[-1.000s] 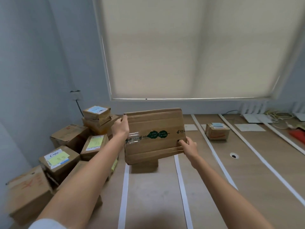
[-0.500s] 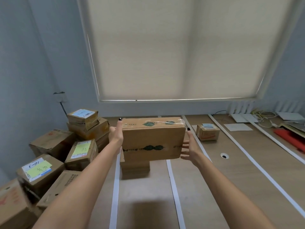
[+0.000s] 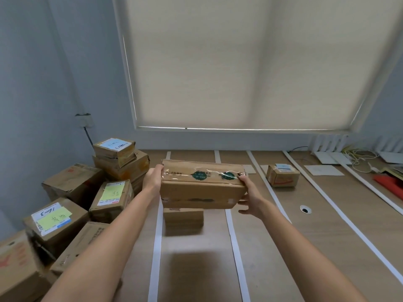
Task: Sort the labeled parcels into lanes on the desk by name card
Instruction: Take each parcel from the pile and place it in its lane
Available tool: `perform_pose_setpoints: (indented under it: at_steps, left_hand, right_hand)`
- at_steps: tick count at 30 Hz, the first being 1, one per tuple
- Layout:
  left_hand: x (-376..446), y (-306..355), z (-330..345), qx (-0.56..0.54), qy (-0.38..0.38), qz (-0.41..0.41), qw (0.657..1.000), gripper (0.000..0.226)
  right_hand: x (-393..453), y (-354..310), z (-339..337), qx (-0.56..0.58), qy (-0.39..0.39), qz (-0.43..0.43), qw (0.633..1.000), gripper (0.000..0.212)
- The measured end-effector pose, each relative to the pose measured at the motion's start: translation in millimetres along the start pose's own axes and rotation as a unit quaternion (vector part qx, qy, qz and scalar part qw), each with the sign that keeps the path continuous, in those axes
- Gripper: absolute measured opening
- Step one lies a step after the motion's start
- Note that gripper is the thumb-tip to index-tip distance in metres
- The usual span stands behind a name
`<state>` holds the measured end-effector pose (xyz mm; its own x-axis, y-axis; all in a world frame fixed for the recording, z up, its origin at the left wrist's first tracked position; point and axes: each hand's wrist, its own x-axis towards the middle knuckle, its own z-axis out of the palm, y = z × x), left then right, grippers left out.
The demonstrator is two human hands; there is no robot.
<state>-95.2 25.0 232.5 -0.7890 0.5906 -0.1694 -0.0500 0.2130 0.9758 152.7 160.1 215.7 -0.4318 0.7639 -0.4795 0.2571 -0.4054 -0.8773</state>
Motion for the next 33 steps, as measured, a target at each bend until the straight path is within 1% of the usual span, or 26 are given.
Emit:
perform_pose_setpoints:
  at_steps: [2,5,6,8,10,11,14,16,18,20,23,26,29,33]
  left_hand:
    - [0.0,-5.3,-1.0,-0.011,-0.005,-0.015,1.000,0.042]
    - [2.5,-11.0,-2.2,-0.031,0.007,-0.053,0.998,0.039]
    - [2.7,-11.5,-3.1,-0.043,0.009,-0.066,0.997,0.039]
    - [3.9,-12.9,-3.8,-0.040,0.009,-0.082,0.996,0.039]
    - [5.3,-14.5,-3.6,-0.036,0.009,-0.085,0.996,0.037]
    - [5.2,-14.5,-3.0,-0.056,0.013,-0.086,0.995,0.035]
    - [4.7,-11.6,-2.1,-0.159,0.026,-0.096,0.982,0.027]
    - [4.1,-9.5,-1.3,-0.179,0.018,-0.095,0.979,0.023]
    - [4.9,-8.7,-1.0,-0.175,0.005,-0.092,0.980,0.020]
    - [6.1,-8.3,-2.4,-0.162,-0.012,-0.097,0.982,0.020]
    - [7.9,-12.5,-2.9,-0.127,-0.071,-0.095,0.985,0.023]
    - [10.0,-24.1,1.6,-0.087,-0.122,-0.062,0.987,0.036]
    - [10.4,-36.4,6.7,-0.062,-0.118,-0.051,0.990,0.046]
    - [12.8,-47.3,14.9,-0.069,-0.110,-0.055,0.990,0.049]
  right_hand:
    - [2.2,1.1,3.2,0.052,-0.026,-0.030,0.998,0.055]
    - [4.0,-3.3,7.1,0.105,-0.037,-0.046,0.993,0.055]
    - [4.9,-5.3,7.6,0.112,-0.027,-0.042,0.992,0.055]
    - [4.4,-8.2,6.5,0.091,-0.016,-0.040,0.995,0.054]
    - [4.7,-9.0,4.7,0.092,-0.034,-0.045,0.994,0.044]
    - [4.6,-8.9,3.4,0.102,-0.044,-0.047,0.993,0.040]
    - [1.8,-10.6,3.7,0.108,-0.056,-0.053,0.991,0.036]
    - [0.7,-11.5,5.8,0.106,-0.053,-0.081,0.990,0.038]
    - [-0.7,-12.6,7.0,0.115,-0.058,-0.116,0.985,0.039]
    - [-1.5,-11.5,6.3,0.134,-0.063,-0.120,0.982,0.042]
    - [1.0,-7.1,6.0,0.126,-0.063,-0.122,0.982,0.051]
    - [4.3,-3.1,8.1,0.082,-0.043,-0.134,0.987,0.051]
    - [6.8,1.4,8.8,0.036,-0.024,-0.151,0.988,0.053]
    - [16.3,6.1,4.7,0.024,-0.008,-0.169,0.985,0.057]
